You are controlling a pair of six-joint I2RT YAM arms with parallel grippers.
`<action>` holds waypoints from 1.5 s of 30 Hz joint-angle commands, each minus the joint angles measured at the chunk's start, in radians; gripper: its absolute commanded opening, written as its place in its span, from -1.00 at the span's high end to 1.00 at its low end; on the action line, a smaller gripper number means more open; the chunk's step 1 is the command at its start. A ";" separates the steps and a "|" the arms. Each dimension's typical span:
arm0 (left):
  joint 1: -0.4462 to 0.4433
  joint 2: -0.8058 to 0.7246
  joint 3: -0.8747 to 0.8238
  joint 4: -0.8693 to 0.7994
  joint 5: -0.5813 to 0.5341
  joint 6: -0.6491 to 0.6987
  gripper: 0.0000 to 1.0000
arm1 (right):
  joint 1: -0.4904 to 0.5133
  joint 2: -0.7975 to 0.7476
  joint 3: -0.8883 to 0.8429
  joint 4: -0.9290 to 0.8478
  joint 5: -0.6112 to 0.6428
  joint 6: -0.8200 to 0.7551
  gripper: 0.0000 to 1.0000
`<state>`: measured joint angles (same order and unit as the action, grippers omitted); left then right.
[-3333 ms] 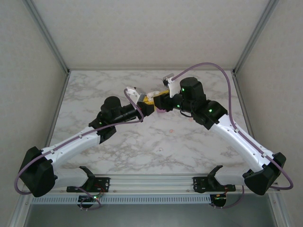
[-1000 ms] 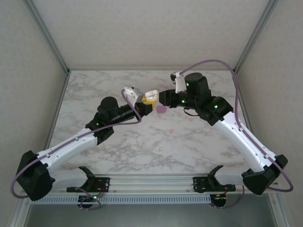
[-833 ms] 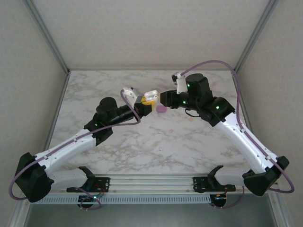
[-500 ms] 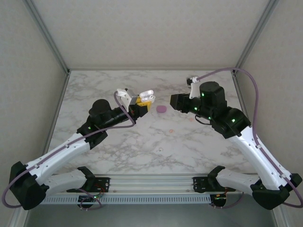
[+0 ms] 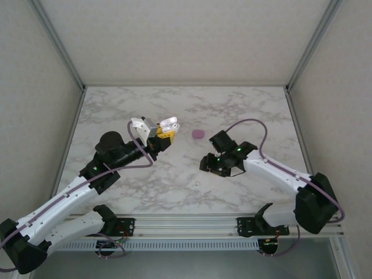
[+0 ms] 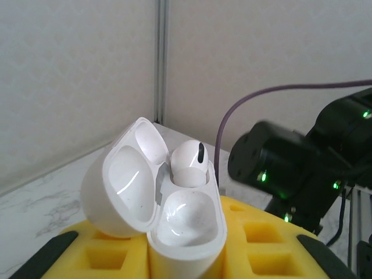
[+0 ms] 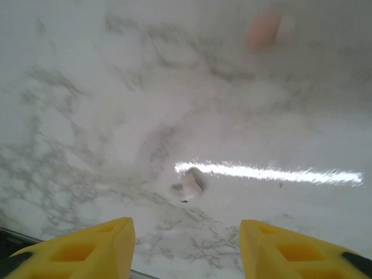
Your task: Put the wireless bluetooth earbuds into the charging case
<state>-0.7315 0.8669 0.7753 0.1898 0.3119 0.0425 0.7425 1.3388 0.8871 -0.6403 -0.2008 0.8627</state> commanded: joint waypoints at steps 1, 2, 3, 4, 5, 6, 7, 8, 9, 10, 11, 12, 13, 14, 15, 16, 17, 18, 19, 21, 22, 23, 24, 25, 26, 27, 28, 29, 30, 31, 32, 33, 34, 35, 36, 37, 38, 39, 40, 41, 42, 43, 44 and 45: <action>-0.008 -0.023 -0.020 -0.014 -0.013 0.025 0.95 | 0.059 0.028 -0.037 0.071 -0.057 0.102 -0.04; -0.008 -0.026 -0.025 -0.011 -0.013 0.024 0.95 | 0.073 0.034 -0.053 0.095 -0.057 0.127 -0.05; -0.008 -0.028 -0.027 -0.008 -0.014 0.024 0.95 | 0.083 0.037 -0.068 0.114 -0.055 0.146 -0.06; -0.008 -0.029 -0.031 -0.007 -0.012 0.023 0.95 | 0.094 0.038 -0.086 0.133 -0.048 0.169 -0.07; -0.008 -0.031 -0.034 -0.007 -0.011 0.023 0.95 | 0.103 0.039 -0.103 0.147 -0.040 0.194 -0.09; -0.008 -0.033 -0.037 -0.009 -0.012 0.023 0.95 | 0.108 0.039 -0.116 0.158 -0.035 0.213 -0.09; -0.008 -0.035 -0.040 -0.009 -0.011 0.025 0.95 | 0.114 0.039 -0.129 0.176 -0.034 0.231 -0.09; -0.008 -0.038 -0.044 -0.009 -0.010 0.025 0.95 | 0.118 0.039 -0.141 0.191 -0.034 0.243 -0.09; -0.008 -0.041 -0.048 -0.010 -0.012 0.026 0.95 | 0.122 0.043 -0.146 0.198 -0.033 0.251 -0.09; -0.008 -0.044 -0.050 -0.009 -0.013 0.028 0.95 | 0.126 0.047 -0.151 0.203 -0.029 0.260 -0.09; -0.008 -0.046 -0.053 -0.009 -0.014 0.030 0.95 | 0.130 0.055 -0.156 0.217 -0.033 0.265 -0.07; -0.008 -0.047 -0.057 -0.010 -0.013 0.032 0.95 | 0.133 0.064 -0.162 0.234 -0.036 0.267 -0.06; -0.008 -0.048 -0.059 -0.012 -0.014 0.034 0.95 | 0.136 0.076 -0.162 0.250 -0.044 0.270 -0.06; -0.009 -0.049 -0.059 -0.013 -0.015 0.037 0.95 | 0.137 0.086 -0.161 0.267 -0.051 0.270 -0.05; -0.008 -0.050 -0.058 -0.016 -0.016 0.038 0.95 | 0.139 0.100 -0.157 0.276 -0.055 0.271 -0.05; -0.008 -0.052 -0.060 -0.018 -0.017 0.039 0.95 | 0.141 0.111 -0.153 0.282 -0.058 0.271 -0.04; -0.008 -0.055 -0.060 -0.018 -0.017 0.040 0.95 | 0.141 0.119 -0.150 0.284 -0.057 0.271 -0.04; -0.008 -0.058 -0.062 -0.019 -0.021 0.041 0.95 | 0.142 0.128 -0.149 0.289 -0.055 0.272 -0.03; -0.008 -0.062 -0.063 -0.021 -0.023 0.042 0.95 | 0.143 0.133 -0.149 0.291 -0.051 0.275 -0.02; -0.008 -0.070 -0.067 -0.025 -0.031 0.043 0.95 | 0.142 0.146 -0.147 0.293 -0.052 0.277 0.00; -0.008 -0.076 -0.069 -0.027 -0.035 0.045 0.95 | 0.143 0.154 -0.145 0.295 -0.054 0.279 0.00; -0.008 -0.081 -0.072 -0.029 -0.040 0.043 0.95 | 0.143 0.161 -0.145 0.299 -0.057 0.279 0.00; -0.008 -0.084 -0.076 -0.029 -0.044 0.044 0.95 | 0.143 0.165 -0.145 0.302 -0.058 0.279 0.00; -0.008 -0.087 -0.079 -0.029 -0.048 0.046 0.95 | 0.142 0.173 -0.142 0.301 -0.055 0.276 0.01; -0.008 -0.089 -0.082 -0.029 -0.051 0.046 0.95 | 0.143 0.180 -0.137 0.301 -0.055 0.272 0.02; -0.008 -0.091 -0.083 -0.032 -0.051 0.046 0.95 | 0.143 0.187 -0.132 0.301 -0.054 0.270 0.03; -0.008 -0.091 -0.083 -0.034 -0.052 0.047 0.95 | 0.143 0.193 -0.125 0.302 -0.057 0.265 0.04; -0.008 -0.091 -0.084 -0.036 -0.052 0.049 0.95 | 0.144 0.199 -0.121 0.307 -0.058 0.263 0.04; -0.008 -0.091 -0.084 -0.036 -0.054 0.050 0.95 | 0.144 0.203 -0.117 0.308 -0.057 0.260 0.05; -0.008 -0.091 -0.086 -0.035 -0.055 0.051 0.95 | 0.144 0.209 -0.110 0.308 -0.056 0.255 0.08; -0.008 -0.088 -0.086 -0.033 -0.057 0.053 0.95 | 0.144 0.216 -0.102 0.307 -0.057 0.247 0.10; -0.008 -0.087 -0.085 -0.033 -0.057 0.055 0.95 | 0.143 0.222 -0.094 0.306 -0.059 0.240 0.11; -0.008 -0.085 -0.084 -0.033 -0.057 0.058 0.95 | 0.144 0.228 -0.084 0.301 -0.059 0.232 0.12; -0.007 -0.083 -0.082 -0.035 -0.056 0.059 0.95 | 0.144 0.232 -0.077 0.295 -0.060 0.227 0.15; -0.007 -0.082 -0.080 -0.036 -0.057 0.062 0.95 | 0.144 0.235 -0.070 0.291 -0.059 0.222 0.17; -0.006 -0.080 -0.080 -0.037 -0.056 0.063 0.95 | 0.144 0.237 -0.065 0.290 -0.057 0.218 0.18; -0.007 -0.080 -0.080 -0.036 -0.057 0.063 0.95 | 0.144 0.237 -0.062 0.290 -0.056 0.215 0.18; -0.007 -0.079 -0.080 -0.036 -0.057 0.064 0.95 | 0.144 0.239 -0.056 0.285 -0.053 0.209 0.19; -0.006 -0.078 -0.080 -0.036 -0.058 0.065 0.95 | 0.144 0.242 -0.046 0.275 -0.049 0.202 0.19; -0.006 -0.077 -0.081 -0.036 -0.058 0.064 0.95 | 0.144 0.247 -0.038 0.265 -0.046 0.195 0.19; -0.006 -0.077 -0.081 -0.036 -0.058 0.063 0.95 | 0.144 0.253 -0.029 0.258 -0.047 0.186 0.18; -0.006 -0.077 -0.081 -0.036 -0.059 0.065 0.95 | 0.144 0.260 -0.018 0.254 -0.049 0.178 0.18; -0.006 -0.076 -0.082 -0.035 -0.060 0.066 0.95 | 0.144 0.267 -0.011 0.248 -0.050 0.170 0.17; -0.006 -0.075 -0.083 -0.035 -0.060 0.065 0.95 | 0.144 0.275 0.000 0.246 -0.053 0.165 0.17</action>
<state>-0.7315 0.7925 0.6979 0.1513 0.2668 0.0914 0.8753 1.5890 0.8486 -0.3573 -0.2588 1.0637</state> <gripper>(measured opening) 0.233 0.412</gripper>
